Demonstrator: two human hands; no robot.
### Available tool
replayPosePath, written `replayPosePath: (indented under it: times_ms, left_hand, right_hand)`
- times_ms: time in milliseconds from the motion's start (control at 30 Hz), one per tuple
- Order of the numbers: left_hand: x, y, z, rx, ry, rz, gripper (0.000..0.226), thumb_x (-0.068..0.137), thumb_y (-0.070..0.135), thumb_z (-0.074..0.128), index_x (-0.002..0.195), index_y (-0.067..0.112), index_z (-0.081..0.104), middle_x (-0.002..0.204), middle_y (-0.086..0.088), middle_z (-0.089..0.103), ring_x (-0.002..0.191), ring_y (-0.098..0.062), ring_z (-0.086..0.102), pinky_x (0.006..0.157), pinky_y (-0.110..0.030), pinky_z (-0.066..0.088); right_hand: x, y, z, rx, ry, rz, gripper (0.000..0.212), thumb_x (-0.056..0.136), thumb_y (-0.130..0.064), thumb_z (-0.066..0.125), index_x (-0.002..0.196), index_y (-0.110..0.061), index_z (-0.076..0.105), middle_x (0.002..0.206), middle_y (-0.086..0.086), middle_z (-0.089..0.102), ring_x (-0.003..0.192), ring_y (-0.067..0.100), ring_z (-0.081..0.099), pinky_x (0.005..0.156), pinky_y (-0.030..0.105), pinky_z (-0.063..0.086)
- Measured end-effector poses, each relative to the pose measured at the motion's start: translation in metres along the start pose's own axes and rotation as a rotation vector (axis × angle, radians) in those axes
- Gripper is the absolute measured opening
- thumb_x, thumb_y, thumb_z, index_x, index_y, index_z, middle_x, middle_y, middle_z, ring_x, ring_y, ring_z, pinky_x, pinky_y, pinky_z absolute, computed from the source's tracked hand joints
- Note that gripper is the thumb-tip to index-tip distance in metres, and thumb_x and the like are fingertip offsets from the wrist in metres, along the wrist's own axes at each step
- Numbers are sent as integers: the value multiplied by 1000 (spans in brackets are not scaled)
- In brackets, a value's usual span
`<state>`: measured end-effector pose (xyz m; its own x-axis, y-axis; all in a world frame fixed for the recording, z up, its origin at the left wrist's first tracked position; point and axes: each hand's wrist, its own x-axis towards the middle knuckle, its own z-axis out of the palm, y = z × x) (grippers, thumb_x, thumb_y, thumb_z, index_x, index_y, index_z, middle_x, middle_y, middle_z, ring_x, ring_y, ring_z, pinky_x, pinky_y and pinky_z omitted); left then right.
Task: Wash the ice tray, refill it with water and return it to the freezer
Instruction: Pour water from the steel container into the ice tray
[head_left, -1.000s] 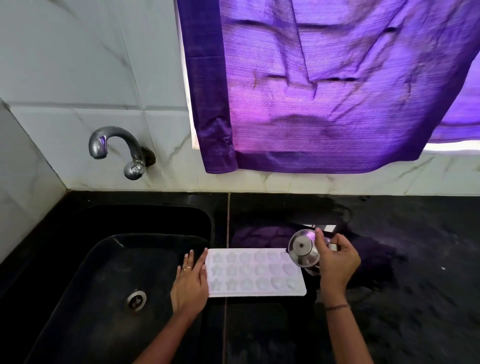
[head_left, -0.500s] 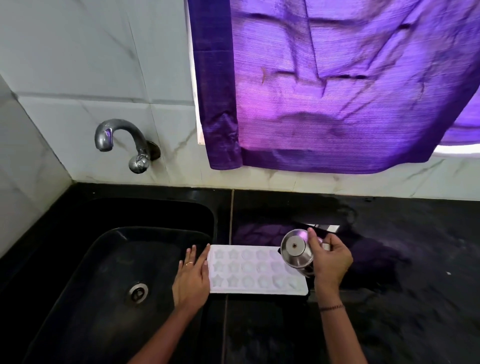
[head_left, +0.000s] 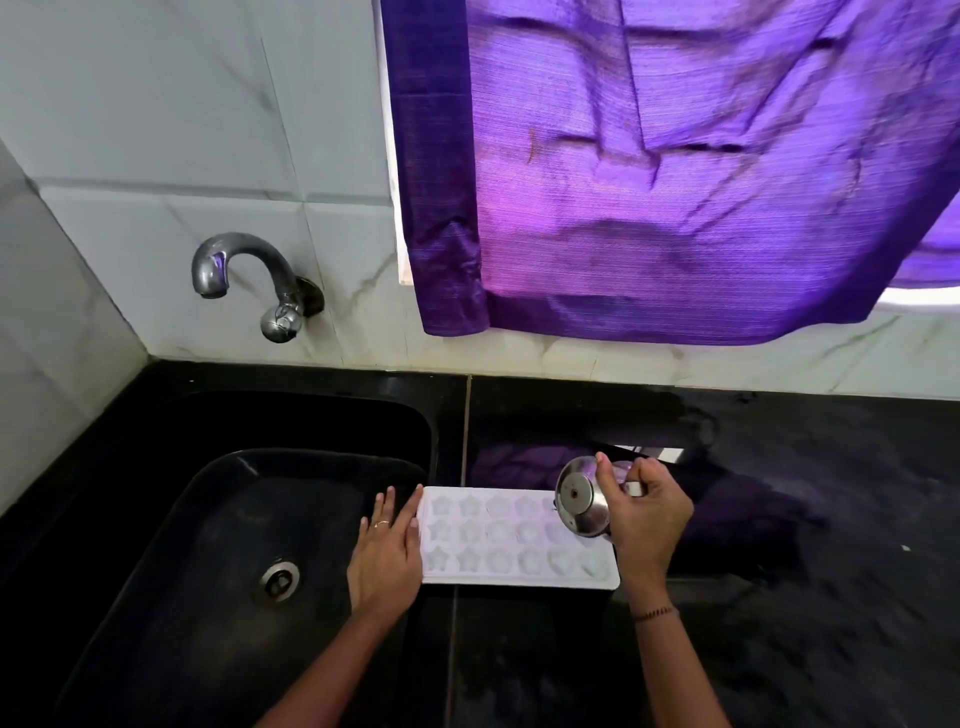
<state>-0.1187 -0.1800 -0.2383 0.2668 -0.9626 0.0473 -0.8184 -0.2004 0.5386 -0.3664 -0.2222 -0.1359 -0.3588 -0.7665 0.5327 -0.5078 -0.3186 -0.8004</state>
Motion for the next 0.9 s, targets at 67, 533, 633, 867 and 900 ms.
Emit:
replayPosePath:
  times_ms: [67,533,633,867,900]
  left_hand:
    - [1,0,0,-2,-1,0,70,82,50,-2,145,38,25,156,-1,21,146,-12,10,119,-31,10]
    - [1,1,-1,-3,2,-4,64,86,47,3,145,37,27,156,-2,22,146,-12,10,118,-30,9]
    - [1,1,0,2,-3,-2,65,85,47,3,145,38,26,157,-2,21,146,-12,9,118,-30,8]
    - [1,1,-1,13,-10,-4,58,90,39,10,145,37,25,157,-2,21,146,-12,9,118,-30,7]
    - [0,1,-1,13,-10,-5,57,90,39,11,145,38,25,157,-2,20,146,-12,9,118,-29,7]
  right_hand:
    - [0,1,1,-15,2,-10,48,76,-6,76,52,-16,35,50,-1,38,47,17,34,46,23,33]
    - [-1,3,4,54,81,118,48,77,-8,76,51,1,36,49,6,35,48,10,28,47,17,28]
    - [0,5,5,137,121,309,51,77,-13,76,53,2,34,51,6,33,48,7,29,48,17,30]
    - [-2,4,11,346,160,555,52,77,-16,77,53,-13,31,43,-11,31,43,3,27,46,15,33]
    - [-3,2,13,342,146,535,52,77,-15,76,53,-13,31,41,-13,30,42,2,27,45,13,32]
